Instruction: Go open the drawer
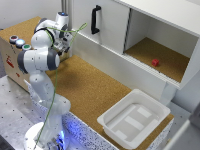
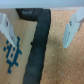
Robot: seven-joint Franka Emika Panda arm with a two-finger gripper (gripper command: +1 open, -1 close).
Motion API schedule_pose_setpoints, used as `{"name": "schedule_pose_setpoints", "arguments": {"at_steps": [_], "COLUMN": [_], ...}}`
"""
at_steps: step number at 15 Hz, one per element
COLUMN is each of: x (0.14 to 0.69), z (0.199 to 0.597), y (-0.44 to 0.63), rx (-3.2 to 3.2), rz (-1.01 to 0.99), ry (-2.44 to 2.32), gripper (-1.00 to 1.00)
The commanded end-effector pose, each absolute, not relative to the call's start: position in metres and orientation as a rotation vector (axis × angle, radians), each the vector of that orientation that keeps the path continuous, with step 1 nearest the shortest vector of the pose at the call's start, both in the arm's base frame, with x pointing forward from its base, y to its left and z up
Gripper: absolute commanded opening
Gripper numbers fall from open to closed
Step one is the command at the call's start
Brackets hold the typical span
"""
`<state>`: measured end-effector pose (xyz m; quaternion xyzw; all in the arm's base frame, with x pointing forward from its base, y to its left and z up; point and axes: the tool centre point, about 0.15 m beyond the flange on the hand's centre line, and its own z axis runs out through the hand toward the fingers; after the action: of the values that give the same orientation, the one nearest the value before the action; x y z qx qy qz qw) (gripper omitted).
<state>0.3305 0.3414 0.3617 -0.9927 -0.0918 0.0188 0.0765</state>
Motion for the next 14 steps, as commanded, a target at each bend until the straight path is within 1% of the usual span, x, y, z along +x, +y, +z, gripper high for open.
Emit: {"name": "schedule_pose_setpoints", "arguments": {"at_steps": [1, 3, 6, 9, 14], "x": [0.302, 0.304, 0.302, 0.307, 0.322], "z": [0.333, 0.33, 0.32, 0.307, 0.305], "y": [0.342, 0.336, 0.325, 0.322, 0.333], "rx": [-2.862, -2.823, -2.737, -2.684, -2.677], "rz": [-0.077, -0.13, -0.156, -0.126, -0.103], "ry": [-0.116, -0.114, -0.094, -0.125, -0.212], "gripper": [1.0, 1.0, 1.0, 1.0, 1.0]}}
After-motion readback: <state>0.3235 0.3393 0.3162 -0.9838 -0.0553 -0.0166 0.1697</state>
